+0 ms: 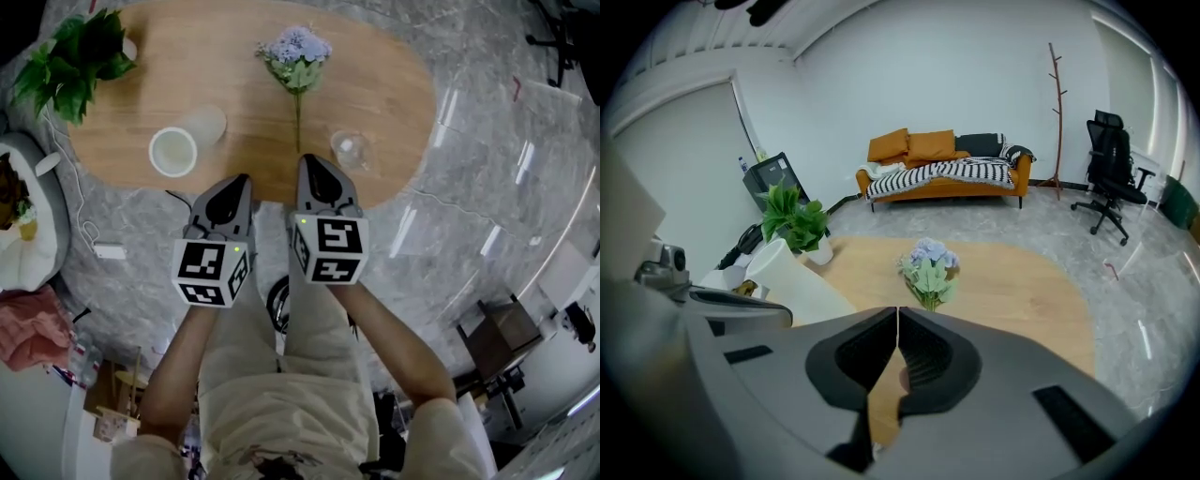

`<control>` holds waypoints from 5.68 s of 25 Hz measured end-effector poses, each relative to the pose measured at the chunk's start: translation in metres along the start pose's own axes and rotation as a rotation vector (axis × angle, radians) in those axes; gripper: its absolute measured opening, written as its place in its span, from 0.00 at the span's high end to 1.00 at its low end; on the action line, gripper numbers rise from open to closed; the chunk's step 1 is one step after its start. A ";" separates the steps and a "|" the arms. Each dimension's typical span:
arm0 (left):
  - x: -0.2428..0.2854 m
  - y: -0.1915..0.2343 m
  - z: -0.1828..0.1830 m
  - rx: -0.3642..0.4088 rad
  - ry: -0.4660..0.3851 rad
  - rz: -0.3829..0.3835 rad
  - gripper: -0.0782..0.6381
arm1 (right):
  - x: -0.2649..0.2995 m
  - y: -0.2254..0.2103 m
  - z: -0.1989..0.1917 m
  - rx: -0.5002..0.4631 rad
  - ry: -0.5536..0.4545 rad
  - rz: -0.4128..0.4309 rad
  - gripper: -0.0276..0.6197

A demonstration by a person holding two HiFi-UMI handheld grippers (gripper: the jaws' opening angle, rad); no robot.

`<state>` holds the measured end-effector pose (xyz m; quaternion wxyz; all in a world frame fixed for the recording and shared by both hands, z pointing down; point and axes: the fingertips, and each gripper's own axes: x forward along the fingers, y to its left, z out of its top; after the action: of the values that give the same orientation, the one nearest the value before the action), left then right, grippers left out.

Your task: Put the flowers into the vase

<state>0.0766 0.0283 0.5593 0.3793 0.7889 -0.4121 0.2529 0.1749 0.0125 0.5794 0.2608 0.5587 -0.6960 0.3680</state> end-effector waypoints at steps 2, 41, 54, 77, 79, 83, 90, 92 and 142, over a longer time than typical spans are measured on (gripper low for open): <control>0.003 0.002 -0.006 -0.001 0.008 -0.002 0.88 | 0.004 0.001 -0.004 -0.007 0.005 -0.001 0.95; 0.067 0.025 -0.035 -0.081 0.049 0.012 0.88 | 0.113 -0.041 -0.014 0.155 0.183 0.070 0.82; 0.085 0.033 -0.040 -0.105 0.071 0.009 0.88 | 0.150 -0.049 -0.024 0.192 0.272 0.062 0.82; 0.101 0.039 -0.028 -0.125 0.077 0.003 0.88 | 0.197 -0.053 -0.032 0.170 0.405 0.074 0.80; 0.102 0.038 -0.028 -0.127 0.078 0.000 0.88 | 0.200 -0.051 -0.033 0.170 0.419 0.076 0.80; 0.102 0.037 -0.031 -0.128 0.082 -0.001 0.88 | 0.205 -0.050 -0.035 0.175 0.435 0.078 0.80; 0.100 0.041 -0.030 -0.133 0.078 0.007 0.88 | 0.210 -0.051 -0.040 0.147 0.487 0.076 0.80; 0.100 0.042 -0.029 -0.135 0.075 0.009 0.88 | 0.212 -0.049 -0.042 0.163 0.506 0.078 0.84; -0.025 -0.003 -0.002 -0.075 -0.041 0.028 0.88 | 0.050 0.023 0.025 0.148 0.242 0.251 0.92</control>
<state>0.0662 0.0424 0.5415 0.3965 0.7732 -0.4401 0.2262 0.1414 -0.0345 0.5981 0.2529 0.4370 -0.6949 0.5121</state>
